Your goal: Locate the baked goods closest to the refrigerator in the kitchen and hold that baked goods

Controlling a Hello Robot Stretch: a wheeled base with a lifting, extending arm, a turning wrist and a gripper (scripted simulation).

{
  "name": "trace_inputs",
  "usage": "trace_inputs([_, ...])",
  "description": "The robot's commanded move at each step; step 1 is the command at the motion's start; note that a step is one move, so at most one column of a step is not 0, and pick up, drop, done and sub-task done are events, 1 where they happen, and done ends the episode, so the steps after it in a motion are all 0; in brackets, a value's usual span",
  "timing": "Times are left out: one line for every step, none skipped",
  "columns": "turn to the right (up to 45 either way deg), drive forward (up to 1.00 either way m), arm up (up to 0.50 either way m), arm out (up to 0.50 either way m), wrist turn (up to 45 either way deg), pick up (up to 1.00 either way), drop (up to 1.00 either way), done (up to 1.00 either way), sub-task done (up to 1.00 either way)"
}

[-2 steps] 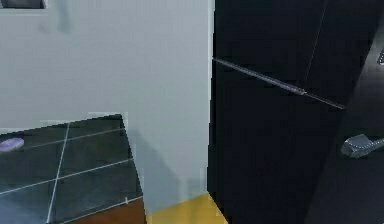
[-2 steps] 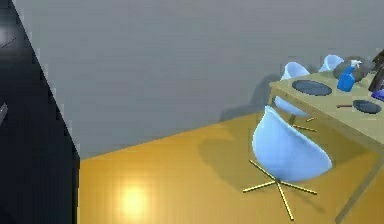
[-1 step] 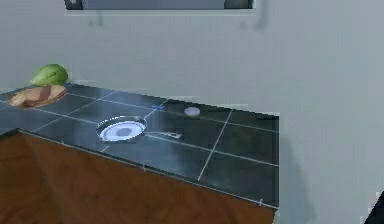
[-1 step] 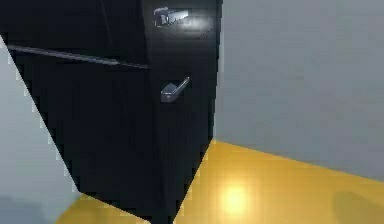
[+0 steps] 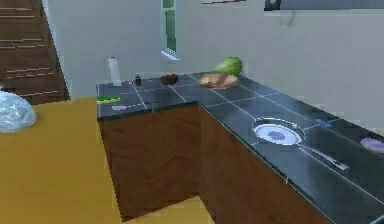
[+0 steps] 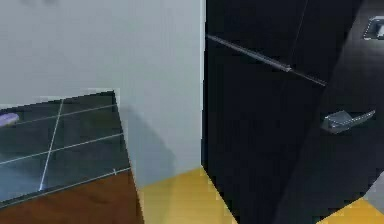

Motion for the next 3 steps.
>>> trace_inputs([-39.0,0.00,0.00,0.00,0.0,0.00,0.00,0.00,0.00])
trace_inputs([-3.0,0.00,0.00,0.00,0.0,0.00,0.00,0.00,0.00])
trace_inputs([45.0,0.00,0.00,0.00,0.0,0.00,0.00,0.00,0.00])
